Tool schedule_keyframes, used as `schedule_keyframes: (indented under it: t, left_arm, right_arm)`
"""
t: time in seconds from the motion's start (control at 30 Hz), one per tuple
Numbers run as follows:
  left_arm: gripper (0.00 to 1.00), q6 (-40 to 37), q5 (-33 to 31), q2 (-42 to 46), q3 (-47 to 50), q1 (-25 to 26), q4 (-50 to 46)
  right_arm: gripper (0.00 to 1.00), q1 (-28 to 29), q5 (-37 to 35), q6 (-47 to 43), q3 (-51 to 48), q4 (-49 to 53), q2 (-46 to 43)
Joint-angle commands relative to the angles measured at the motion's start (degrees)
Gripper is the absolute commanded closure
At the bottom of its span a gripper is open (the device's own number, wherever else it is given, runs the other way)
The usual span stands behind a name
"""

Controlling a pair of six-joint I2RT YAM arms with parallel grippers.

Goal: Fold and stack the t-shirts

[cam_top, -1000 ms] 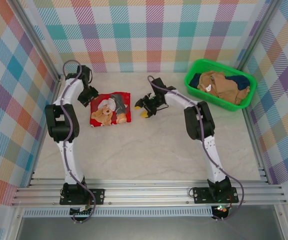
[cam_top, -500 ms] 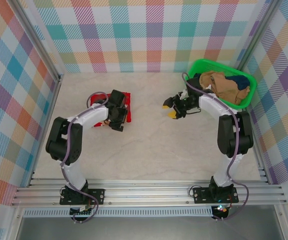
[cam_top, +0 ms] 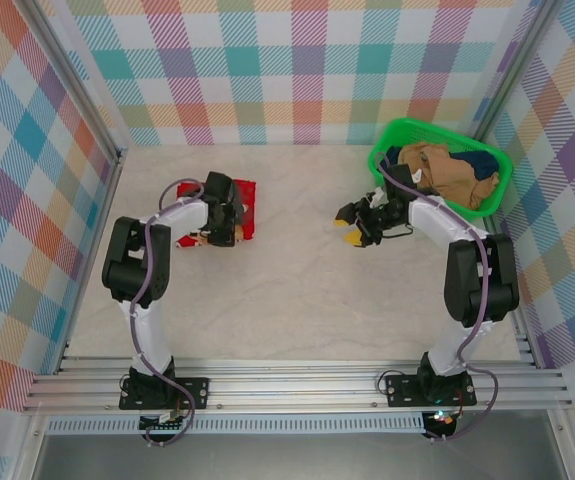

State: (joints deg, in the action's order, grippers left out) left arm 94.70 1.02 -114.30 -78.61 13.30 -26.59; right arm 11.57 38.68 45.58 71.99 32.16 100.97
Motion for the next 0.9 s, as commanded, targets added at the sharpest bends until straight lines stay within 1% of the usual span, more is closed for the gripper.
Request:
schedule_keyframes:
  t: [0.0, 0.1, 0.23, 0.27, 0.37, 0.47, 0.57, 0.67, 0.87]
  left_arm:
    - [0.51, -4.7, -3.2, -3.7, -2.3, -4.8, 1.3]
    - [0.52, -7.0, -1.9, -5.9, -4.7, -8.8, 1.9]
    - [0.52, -11.4, 0.6, -10.6, -11.1, -14.0, 0.9]
    - [0.51, -12.8, 1.2, -11.8, -12.9, -15.1, 0.8]
    - [0.51, -16.2, 1.7, -15.2, -19.1, -18.3, -3.4]
    - [0.50, -17.2, 3.4, -17.9, -22.3, -20.6, -3.2]
    - [0.50, -18.4, 5.7, -21.0, -26.1, -22.0, -2.7]
    - [0.49, -19.3, 6.7, -23.5, -30.0, -22.5, -3.9]
    - [0.44, -20.1, 10.2, -25.1, -33.8, -22.8, -2.9]
  right_arm:
    - [0.49, -0.4, 1.4, -0.4, -1.2, -0.1, -1.7]
    - [0.49, -0.4, 1.1, -0.4, -1.5, 0.2, -2.0]
    - [0.49, -0.4, 0.7, -0.2, -2.2, 0.3, -2.9]
    - [0.49, -0.4, 0.7, -0.1, -2.5, 0.3, -3.1]
    - [0.49, -0.4, 0.3, 0.1, -3.2, 0.2, -3.6]
    - [0.49, -0.5, -0.1, 0.1, -3.8, 0.6, -4.1]
    - [0.49, -0.5, -0.2, 0.0, -4.2, 0.8, -4.5]
    - [0.49, -0.6, -0.6, -0.3, -4.3, 1.5, -5.0]
    - [0.49, -0.6, -1.0, -1.1, -4.1, 2.2, -6.0]
